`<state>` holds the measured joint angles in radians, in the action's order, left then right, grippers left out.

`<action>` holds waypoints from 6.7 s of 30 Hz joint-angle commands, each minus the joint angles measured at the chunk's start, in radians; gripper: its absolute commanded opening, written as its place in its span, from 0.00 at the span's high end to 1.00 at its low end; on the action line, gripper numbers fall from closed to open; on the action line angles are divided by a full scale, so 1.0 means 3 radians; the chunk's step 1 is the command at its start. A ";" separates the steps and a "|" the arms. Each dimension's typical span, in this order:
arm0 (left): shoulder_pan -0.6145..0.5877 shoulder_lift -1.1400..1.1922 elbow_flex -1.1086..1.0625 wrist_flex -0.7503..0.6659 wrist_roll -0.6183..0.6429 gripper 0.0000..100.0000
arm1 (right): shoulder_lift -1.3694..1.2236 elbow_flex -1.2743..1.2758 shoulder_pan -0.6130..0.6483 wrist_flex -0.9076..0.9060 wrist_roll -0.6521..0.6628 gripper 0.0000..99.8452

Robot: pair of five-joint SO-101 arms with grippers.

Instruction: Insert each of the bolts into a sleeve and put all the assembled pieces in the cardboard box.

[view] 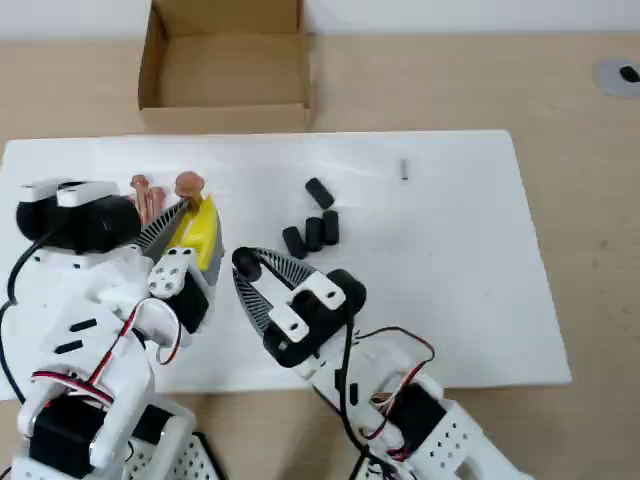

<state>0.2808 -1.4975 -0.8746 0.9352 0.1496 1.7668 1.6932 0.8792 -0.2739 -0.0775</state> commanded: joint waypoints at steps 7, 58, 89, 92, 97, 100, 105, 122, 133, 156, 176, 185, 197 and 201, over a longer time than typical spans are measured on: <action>0.0194 -0.0033 0.0235 0.0015 0.0399 0.99 | 0.0069 0.0008 0.0043 -0.0087 -0.0368 0.99; 0.0552 -0.1066 -0.1274 -0.0982 -0.0338 0.99 | 0.0100 -0.0130 0.0033 -0.0276 -0.0511 0.99; 0.0373 -0.1077 -0.1314 -0.0588 -0.0261 0.99 | 0.0079 -0.0090 0.0023 -0.0261 -0.0511 0.99; 0.0373 -0.1077 -0.1299 -0.0593 -0.0235 0.99 | 0.0095 -0.0023 0.0023 -0.0261 -0.0506 0.99; 0.0373 -0.1066 -0.1171 -0.0568 -0.0240 0.99 | 0.0100 -0.0003 0.0023 -0.0256 -0.0506 0.99; 0.0373 -0.1061 -0.1115 -0.0455 -0.0240 0.99 | 0.0100 -0.0003 0.0023 -0.0256 -0.0506 0.99; 0.0378 -0.1061 -0.1115 -0.0368 -0.0235 0.99 | 0.0084 0.0003 0.0023 -0.0261 -0.0506 0.99; 0.0384 -0.1056 -0.1002 -0.0348 -0.0251 0.99 | 0.0069 0.0003 0.0023 -0.0276 -0.0496 0.99; 0.0527 -0.1056 -0.0977 -0.0174 -0.0378 0.99 | 0.0069 0.0003 0.0023 -0.0276 -0.0491 0.99; 0.0486 -0.0657 -0.0701 -0.0072 -0.0455 0.99 | 0.0069 0.0003 0.0023 -0.0281 -0.0491 0.99; 0.0491 -0.0391 -0.0527 0.0215 -0.0450 0.96 | 0.0069 0.0003 0.0018 -0.0281 -0.0491 0.99; 0.0174 -0.0376 -0.0286 0.0501 -0.0194 0.87 | 0.0069 0.0003 -0.0038 -0.0281 -0.0491 0.99; 0.0128 -0.0289 0.0348 0.1289 -0.0332 0.85 | 0.0069 -0.0008 -0.0325 -0.0261 -0.0491 0.99; -0.0097 0.0166 0.0742 0.1509 -0.0506 0.85 | 0.0064 -0.0069 -0.0340 -0.0256 -0.0486 0.99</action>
<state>0.3176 -1.5374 -0.7641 1.3602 0.0315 1.7683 1.6947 0.7994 -0.3629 -0.2202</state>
